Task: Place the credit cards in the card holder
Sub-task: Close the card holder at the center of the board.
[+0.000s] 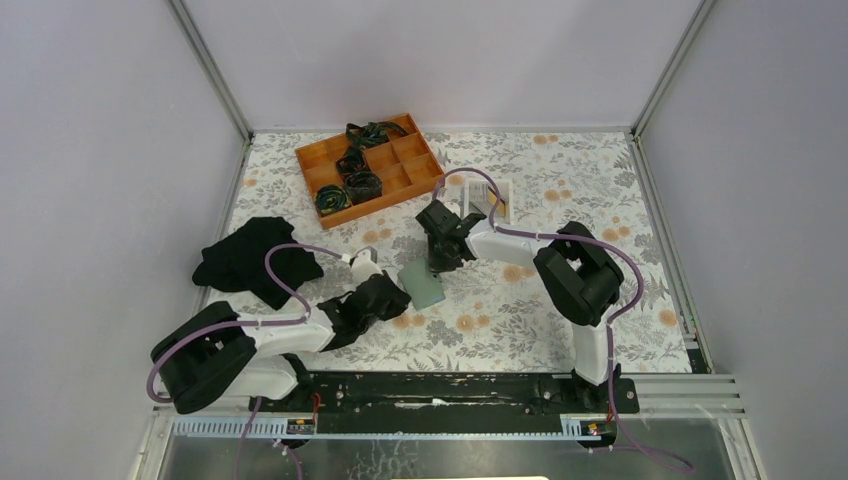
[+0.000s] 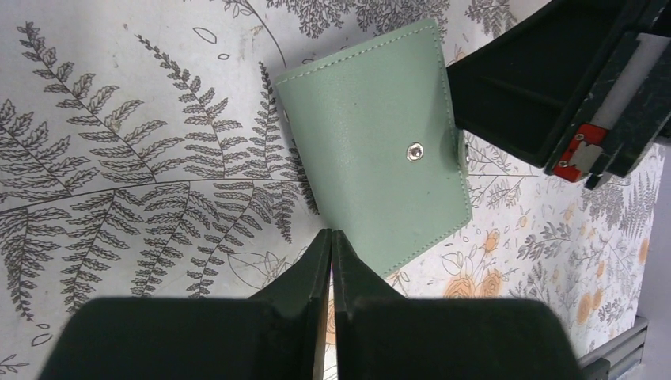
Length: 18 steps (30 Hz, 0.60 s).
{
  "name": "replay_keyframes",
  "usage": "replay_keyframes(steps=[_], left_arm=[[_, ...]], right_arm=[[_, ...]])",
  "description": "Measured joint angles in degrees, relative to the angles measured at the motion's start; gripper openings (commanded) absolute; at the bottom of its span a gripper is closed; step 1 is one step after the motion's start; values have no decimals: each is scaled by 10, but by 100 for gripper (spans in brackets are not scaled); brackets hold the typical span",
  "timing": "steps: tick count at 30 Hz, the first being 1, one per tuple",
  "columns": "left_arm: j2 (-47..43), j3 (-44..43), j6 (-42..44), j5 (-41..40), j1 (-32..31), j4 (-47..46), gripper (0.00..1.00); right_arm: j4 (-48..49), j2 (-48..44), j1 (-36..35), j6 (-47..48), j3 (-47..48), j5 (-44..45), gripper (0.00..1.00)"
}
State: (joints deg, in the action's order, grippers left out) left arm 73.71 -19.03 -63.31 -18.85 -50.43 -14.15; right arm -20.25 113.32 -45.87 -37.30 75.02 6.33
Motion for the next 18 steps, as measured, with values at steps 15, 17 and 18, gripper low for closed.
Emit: replay_keyframes(steps=[15,17,18], left_arm=[[-49,-5,3,-31,-2,30,7],[-50,-11,9,-36,-2,34,7],[-50,-13,12,-37,-2,35,7]], right_arm=[[-46,3,0,46,22,71,34],[-52,3,1,49,27,82,34],[-54,3,1,51,30,87,34]])
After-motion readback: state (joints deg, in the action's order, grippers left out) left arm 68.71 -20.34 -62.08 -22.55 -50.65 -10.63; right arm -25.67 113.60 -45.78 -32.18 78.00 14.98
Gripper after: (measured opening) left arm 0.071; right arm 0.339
